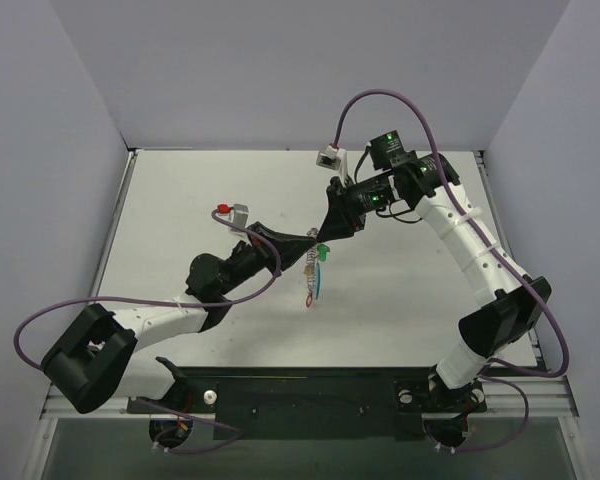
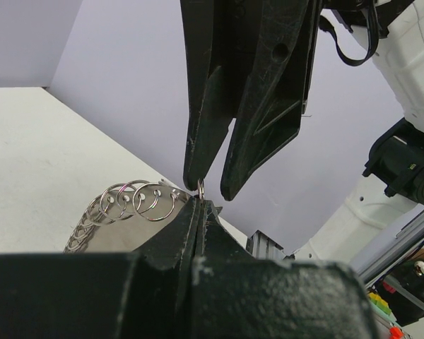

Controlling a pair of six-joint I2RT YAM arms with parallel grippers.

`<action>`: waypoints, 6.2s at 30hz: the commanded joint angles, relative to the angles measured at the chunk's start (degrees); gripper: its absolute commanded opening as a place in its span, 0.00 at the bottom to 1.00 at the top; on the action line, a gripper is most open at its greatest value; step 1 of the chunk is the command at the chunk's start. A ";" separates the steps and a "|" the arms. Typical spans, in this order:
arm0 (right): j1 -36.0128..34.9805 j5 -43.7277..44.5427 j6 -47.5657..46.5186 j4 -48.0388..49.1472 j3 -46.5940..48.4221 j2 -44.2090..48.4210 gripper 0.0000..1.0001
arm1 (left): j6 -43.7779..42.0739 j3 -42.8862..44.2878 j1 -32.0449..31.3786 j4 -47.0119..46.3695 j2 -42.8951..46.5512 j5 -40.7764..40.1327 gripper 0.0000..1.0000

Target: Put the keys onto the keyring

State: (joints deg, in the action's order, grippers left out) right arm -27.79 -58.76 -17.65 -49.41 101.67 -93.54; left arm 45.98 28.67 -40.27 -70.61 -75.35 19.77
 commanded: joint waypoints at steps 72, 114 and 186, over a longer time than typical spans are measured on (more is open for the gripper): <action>-5.70 6.64 -24.27 -19.67 3.18 0.90 0.00 | -35.87 18.18 5.38 38.45 6.71 33.40 0.39; -6.31 5.94 -24.36 -20.11 2.84 1.08 0.00 | -33.32 21.08 0.98 39.85 1.35 32.88 0.20; 3.36 -7.59 -2.13 -5.00 -3.49 -0.42 0.28 | 3.68 4.73 1.07 -22.47 -2.78 8.00 0.00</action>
State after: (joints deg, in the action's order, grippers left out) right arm -24.08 -64.07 -20.10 -54.15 98.96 -93.60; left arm 48.95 31.24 -38.96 -71.42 -78.67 27.73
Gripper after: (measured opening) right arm 0.309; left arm 0.022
